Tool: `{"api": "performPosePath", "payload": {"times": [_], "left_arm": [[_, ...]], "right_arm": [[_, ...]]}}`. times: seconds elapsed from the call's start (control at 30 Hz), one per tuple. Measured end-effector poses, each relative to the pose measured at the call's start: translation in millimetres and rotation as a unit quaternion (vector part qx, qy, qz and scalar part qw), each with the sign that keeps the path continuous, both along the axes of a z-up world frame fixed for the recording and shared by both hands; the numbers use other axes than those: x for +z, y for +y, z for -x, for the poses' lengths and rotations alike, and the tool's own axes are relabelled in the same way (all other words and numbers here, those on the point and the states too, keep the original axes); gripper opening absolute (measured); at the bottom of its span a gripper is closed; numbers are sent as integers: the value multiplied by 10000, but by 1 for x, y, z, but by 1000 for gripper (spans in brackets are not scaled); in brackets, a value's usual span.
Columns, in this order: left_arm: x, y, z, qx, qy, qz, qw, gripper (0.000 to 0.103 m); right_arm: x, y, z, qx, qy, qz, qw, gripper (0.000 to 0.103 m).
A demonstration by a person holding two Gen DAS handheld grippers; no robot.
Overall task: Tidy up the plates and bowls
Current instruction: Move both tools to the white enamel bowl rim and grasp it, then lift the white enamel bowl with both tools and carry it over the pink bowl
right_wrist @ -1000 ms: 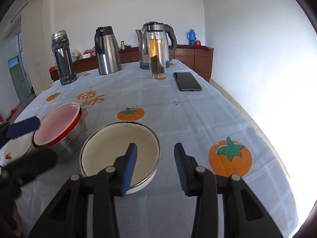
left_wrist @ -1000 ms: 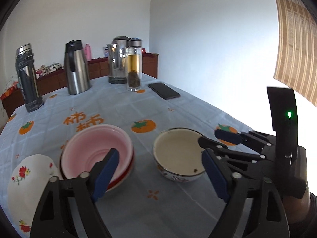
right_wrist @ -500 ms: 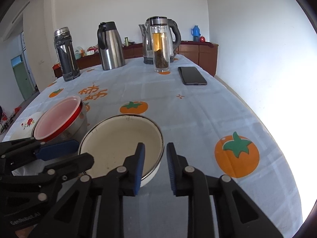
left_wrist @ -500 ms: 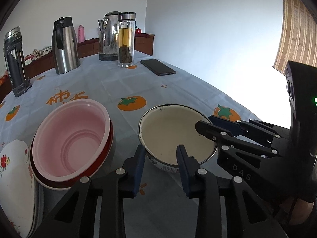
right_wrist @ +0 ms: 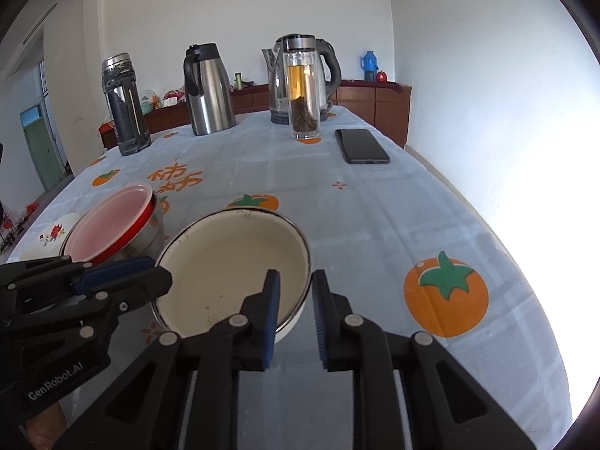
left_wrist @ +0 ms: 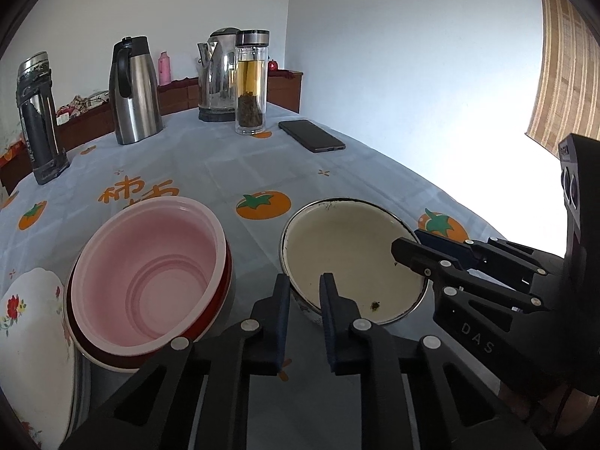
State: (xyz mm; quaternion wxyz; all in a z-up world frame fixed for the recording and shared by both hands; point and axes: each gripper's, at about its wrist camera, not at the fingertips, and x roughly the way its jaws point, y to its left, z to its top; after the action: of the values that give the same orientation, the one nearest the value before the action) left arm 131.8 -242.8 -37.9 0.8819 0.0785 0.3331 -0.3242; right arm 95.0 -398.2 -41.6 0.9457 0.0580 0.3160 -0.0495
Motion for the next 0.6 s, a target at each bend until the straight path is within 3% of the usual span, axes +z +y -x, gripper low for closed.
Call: {"api": "performPosePath", "payload": {"times": [0.23,0.6], "left_arm": [[1,3,2,-77,-28,92,9999,17],[19,19,7,22,-266,386,9989,17]], "right_arm": [[0,-1,2,-63,-26,-38,10000,16],[26,12,11,-10,-301,123,9995,16]]}}
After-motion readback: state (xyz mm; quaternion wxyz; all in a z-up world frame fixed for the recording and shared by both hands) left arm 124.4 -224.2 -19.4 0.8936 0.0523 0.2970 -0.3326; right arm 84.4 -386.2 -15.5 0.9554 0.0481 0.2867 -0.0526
